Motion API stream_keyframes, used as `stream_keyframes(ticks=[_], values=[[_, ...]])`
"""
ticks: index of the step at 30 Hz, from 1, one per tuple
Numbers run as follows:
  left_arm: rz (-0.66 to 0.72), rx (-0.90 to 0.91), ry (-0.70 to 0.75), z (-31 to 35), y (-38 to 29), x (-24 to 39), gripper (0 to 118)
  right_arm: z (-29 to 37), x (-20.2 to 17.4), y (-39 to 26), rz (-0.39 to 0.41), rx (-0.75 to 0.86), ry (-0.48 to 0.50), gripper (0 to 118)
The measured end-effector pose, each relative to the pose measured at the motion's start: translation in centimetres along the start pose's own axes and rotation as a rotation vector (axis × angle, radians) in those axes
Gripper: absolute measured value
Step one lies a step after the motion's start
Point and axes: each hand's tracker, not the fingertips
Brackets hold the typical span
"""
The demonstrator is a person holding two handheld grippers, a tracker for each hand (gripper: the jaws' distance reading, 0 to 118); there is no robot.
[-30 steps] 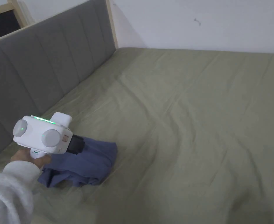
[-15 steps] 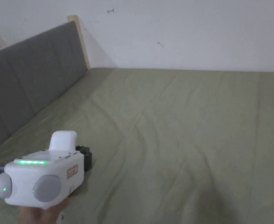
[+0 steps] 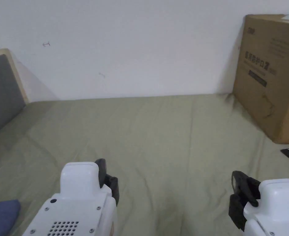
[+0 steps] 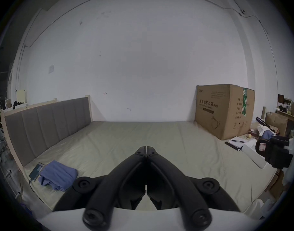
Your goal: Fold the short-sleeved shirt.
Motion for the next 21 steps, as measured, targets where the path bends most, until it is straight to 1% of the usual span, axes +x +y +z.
stream_keyframes(ticks=[1,4,6,7,8,9,11,12,13,14,15,17,18,20,21], values=[[-0.017,0.015,0.031,0.3,0.1,0.5,0,0.2,0.3,0.2,-0.004,0.008,0.000,0],[-0.057,0.029,0.042,0.5,0.6,0.8,0,0.5,1.0,0.8,-0.035,0.025,-0.005,0],[-0.036,0.026,0.036,0.8,0.9,0.4,5,0.7,1.2,1.2,-0.036,0.028,-0.014,2],[-0.019,0.026,0.036,0.7,1.1,0.2,13,0.8,1.3,1.3,-0.037,0.033,-0.022,12],[0.000,0.024,0.031,0.8,1.3,-0.2,29,0.8,1.2,1.6,-0.038,0.032,-0.031,27],[0.012,0.022,0.028,0.9,1.5,-0.3,36,1.0,1.3,1.8,-0.042,0.033,-0.031,35],[0.004,0.016,0.037,0.4,1.8,-0.7,51,1.4,1.3,2.1,-0.048,0.041,-0.028,41],[-0.003,0.002,0.043,0.3,2.0,-0.7,80,1.5,1.0,2.4,-0.044,0.045,-0.027,48],[-0.005,-0.003,0.042,0.3,2.1,-0.9,94,1.6,0.8,2.5,-0.034,0.051,-0.033,53],[0.002,-0.005,0.034,0.3,2.3,-1.1,98,1.6,0.7,2.6,-0.024,0.053,-0.038,62],[0.013,-0.011,0.013,0.3,2.5,-1.2,98,1.6,0.6,2.6,-0.019,0.052,-0.040,83],[0.036,-0.019,-0.044,0.4,2.9,-1.6,98,1.3,0.9,2.5,-0.026,0.044,-0.039,111],[0.030,-0.030,-0.068,0.4,3.2,-1.8,98,1.2,0.9,2.5,-0.030,0.038,-0.032,118],[0.044,-0.028,-0.111,0.6,3.8,-2.2,100,1.6,0.7,2.5,-0.038,0.051,-0.031,118],[0.059,-0.024,-0.149,0.7,4.0,-2.5,104,1.7,0.6,2.5,-0.034,0.053,-0.032,118]])
